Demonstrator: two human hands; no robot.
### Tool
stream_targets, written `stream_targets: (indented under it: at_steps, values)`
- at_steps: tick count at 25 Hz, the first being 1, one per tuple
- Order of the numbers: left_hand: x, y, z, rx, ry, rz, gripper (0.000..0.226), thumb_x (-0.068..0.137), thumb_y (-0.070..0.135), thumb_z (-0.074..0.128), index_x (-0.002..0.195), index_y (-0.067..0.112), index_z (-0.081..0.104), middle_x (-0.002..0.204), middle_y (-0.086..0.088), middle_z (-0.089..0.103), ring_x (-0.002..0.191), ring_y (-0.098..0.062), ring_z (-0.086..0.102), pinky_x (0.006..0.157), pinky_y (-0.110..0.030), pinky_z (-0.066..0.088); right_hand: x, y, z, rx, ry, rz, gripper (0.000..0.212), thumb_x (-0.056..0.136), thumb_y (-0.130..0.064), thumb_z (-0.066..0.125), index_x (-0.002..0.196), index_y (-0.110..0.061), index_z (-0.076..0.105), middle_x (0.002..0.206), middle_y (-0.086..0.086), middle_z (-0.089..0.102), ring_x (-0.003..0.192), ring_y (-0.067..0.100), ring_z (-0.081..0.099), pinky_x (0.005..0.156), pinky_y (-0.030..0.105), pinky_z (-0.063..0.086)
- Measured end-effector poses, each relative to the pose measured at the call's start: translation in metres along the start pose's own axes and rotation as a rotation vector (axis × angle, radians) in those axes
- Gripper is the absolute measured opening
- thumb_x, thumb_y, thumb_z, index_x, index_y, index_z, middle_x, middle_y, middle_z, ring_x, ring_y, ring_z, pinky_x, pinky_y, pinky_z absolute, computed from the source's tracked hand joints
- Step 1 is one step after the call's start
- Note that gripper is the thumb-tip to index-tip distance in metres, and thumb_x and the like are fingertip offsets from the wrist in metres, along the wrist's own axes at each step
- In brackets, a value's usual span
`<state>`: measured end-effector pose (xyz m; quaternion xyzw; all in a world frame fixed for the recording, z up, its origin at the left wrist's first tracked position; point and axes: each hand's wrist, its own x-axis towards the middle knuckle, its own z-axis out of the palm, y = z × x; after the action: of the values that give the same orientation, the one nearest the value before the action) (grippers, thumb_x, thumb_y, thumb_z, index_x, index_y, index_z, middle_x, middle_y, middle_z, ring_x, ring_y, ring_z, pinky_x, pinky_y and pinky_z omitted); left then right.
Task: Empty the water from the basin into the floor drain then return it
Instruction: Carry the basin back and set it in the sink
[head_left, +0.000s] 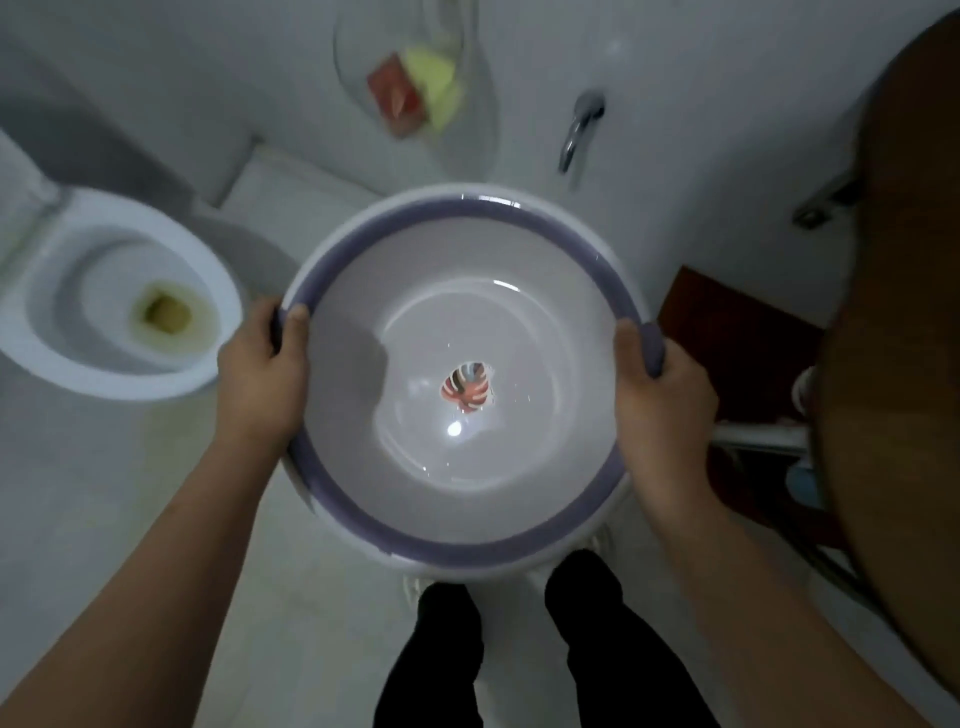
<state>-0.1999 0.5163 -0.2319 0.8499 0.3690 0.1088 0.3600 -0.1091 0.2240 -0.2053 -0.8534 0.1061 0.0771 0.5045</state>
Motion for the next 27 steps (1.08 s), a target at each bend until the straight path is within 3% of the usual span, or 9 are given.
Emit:
stream_targets:
  at_steps: [2, 5, 10, 16, 21, 27]
  values:
    - [-0.002, 0.055, -0.031, -0.007, -0.01, 0.038, 0.028, 0.098, 0.04, 0.042, 0.083, 0.019, 0.051, 0.072, 0.005, 0.054, 0.065, -0.013, 0.048, 0.059, -0.032, 0.036, -0.006, -0.045, -0.041, -0.007, 0.002, -0.019, 0.052, 0.098, -0.039, 0.049, 0.075, 0.008, 0.05, 0.065, 0.018, 0.056, 0.048, 0.01, 0.047, 0.045, 0.011, 0.034]
    - [-0.01, 0.133, -0.065, -0.026, -0.005, 0.062, 0.023, 0.098, 0.043, 0.041, 0.09, 0.027, 0.056, 0.076, 0.013, 0.057, 0.067, 0.003, 0.053, 0.056, -0.022, 0.035, -0.007, -0.1, -0.1, 0.04, 0.006, -0.062, 0.043, 0.098, -0.039, 0.049, 0.073, -0.005, 0.055, 0.062, 0.008, 0.06, 0.054, 0.014, 0.056, 0.045, 0.01, 0.039]
    - [-0.035, 0.249, -0.068, -0.089, -0.058, 0.164, 0.017, 0.1, 0.037, 0.044, 0.09, 0.028, 0.055, 0.075, 0.015, 0.058, 0.067, 0.008, 0.055, 0.054, -0.019, 0.034, 0.01, -0.134, -0.2, 0.057, 0.114, -0.036, 0.044, 0.096, -0.042, 0.05, 0.067, -0.01, 0.051, 0.054, 0.001, 0.051, 0.048, 0.009, 0.05, 0.052, 0.024, 0.04]
    - [-0.074, 0.355, 0.007, -0.11, -0.275, 0.237, 0.027, 0.097, 0.035, 0.048, 0.073, 0.024, 0.051, 0.066, 0.004, 0.059, 0.061, 0.0, 0.055, 0.052, -0.025, 0.037, 0.031, -0.076, -0.31, 0.057, 0.265, 0.224, 0.042, 0.095, -0.049, 0.049, 0.074, -0.015, 0.059, 0.065, 0.004, 0.059, 0.067, 0.018, 0.059, 0.058, 0.025, 0.04]
    - [-0.11, 0.415, 0.076, -0.093, -0.46, 0.306, 0.024, 0.098, 0.038, 0.047, 0.078, 0.027, 0.053, 0.068, 0.006, 0.061, 0.062, 0.001, 0.058, 0.049, -0.016, 0.036, 0.037, -0.022, -0.38, 0.049, 0.373, 0.324, 0.045, 0.096, -0.044, 0.05, 0.072, -0.007, 0.058, 0.064, 0.011, 0.059, 0.062, 0.02, 0.054, 0.06, 0.026, 0.04]
    - [-0.148, 0.474, 0.141, -0.047, -0.618, 0.354, 0.021, 0.098, 0.038, 0.047, 0.084, 0.023, 0.053, 0.075, 0.006, 0.062, 0.067, -0.008, 0.057, 0.053, -0.016, 0.038, 0.04, 0.034, -0.433, 0.127, 0.376, 0.537, 0.043, 0.097, -0.048, 0.046, 0.084, -0.01, 0.06, 0.078, 0.012, 0.06, 0.079, 0.028, 0.058, 0.077, 0.039, 0.045]
